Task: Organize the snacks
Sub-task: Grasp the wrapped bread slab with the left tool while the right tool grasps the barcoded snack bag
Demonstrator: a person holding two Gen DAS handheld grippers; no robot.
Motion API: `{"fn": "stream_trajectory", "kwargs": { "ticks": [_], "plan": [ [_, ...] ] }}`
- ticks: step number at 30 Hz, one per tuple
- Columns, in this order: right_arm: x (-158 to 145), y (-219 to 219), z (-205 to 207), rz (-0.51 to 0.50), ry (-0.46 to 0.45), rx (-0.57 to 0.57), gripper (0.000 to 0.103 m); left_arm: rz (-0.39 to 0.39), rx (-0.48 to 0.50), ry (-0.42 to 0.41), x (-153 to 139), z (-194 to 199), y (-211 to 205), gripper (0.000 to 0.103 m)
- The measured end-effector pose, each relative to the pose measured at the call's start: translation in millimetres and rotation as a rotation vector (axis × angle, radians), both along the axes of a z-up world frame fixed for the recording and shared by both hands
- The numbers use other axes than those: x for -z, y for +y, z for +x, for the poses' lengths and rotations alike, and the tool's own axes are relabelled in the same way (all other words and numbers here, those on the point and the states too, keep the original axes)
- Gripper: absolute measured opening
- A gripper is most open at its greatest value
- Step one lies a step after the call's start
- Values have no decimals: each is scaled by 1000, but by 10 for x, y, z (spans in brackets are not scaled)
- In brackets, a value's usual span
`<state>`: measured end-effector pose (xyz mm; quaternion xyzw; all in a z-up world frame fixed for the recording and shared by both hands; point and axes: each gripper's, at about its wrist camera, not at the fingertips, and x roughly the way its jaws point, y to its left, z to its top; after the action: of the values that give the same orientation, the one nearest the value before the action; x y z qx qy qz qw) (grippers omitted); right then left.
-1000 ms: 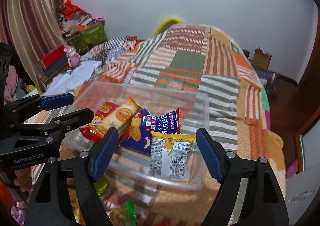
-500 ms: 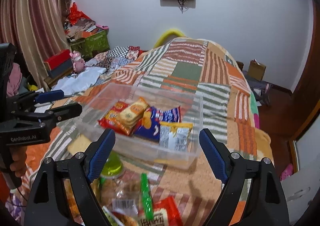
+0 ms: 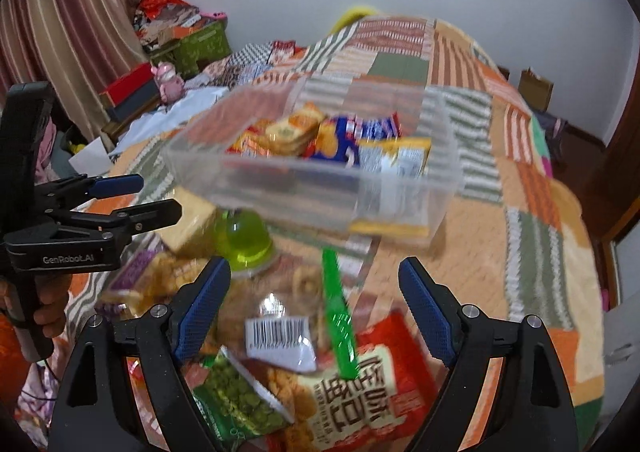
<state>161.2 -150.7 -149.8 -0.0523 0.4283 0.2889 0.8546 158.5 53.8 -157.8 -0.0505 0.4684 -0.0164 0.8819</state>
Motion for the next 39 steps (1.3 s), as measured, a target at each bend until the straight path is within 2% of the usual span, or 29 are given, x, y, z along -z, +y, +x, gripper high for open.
{"fn": "stream_trajectory", "kwargs": {
  "ticks": [4,10,13,17,21,25,32,39],
  "plan": [
    [154,30,-43,-1,50,-15,84,-2,12,24,133,-18,-26,83],
    [241,22,-34,52,112,-29,84,-34,2,61,288,47,-4,83],
    [274,30,-45,61,128,-40,84,-49,-9,57,321,67,6,83],
    [301,53,-70,67,129,-46,84,-24,-1,18,322,19,-48,81],
    [313,39,-65,107,155,-58,67,-21,3,2,319,-15,-40,80],
    [295,27,-59,108,147,-48,57,-35,-10,2,306,-43,-1,79],
    [203,-26,-105,88,95,-28,50,-37,-24,-23,208,-165,85,79],
    [55,-138,-100,99,55,2,46,-40,-50,-73,-14,-271,178,79]
  ]
}}
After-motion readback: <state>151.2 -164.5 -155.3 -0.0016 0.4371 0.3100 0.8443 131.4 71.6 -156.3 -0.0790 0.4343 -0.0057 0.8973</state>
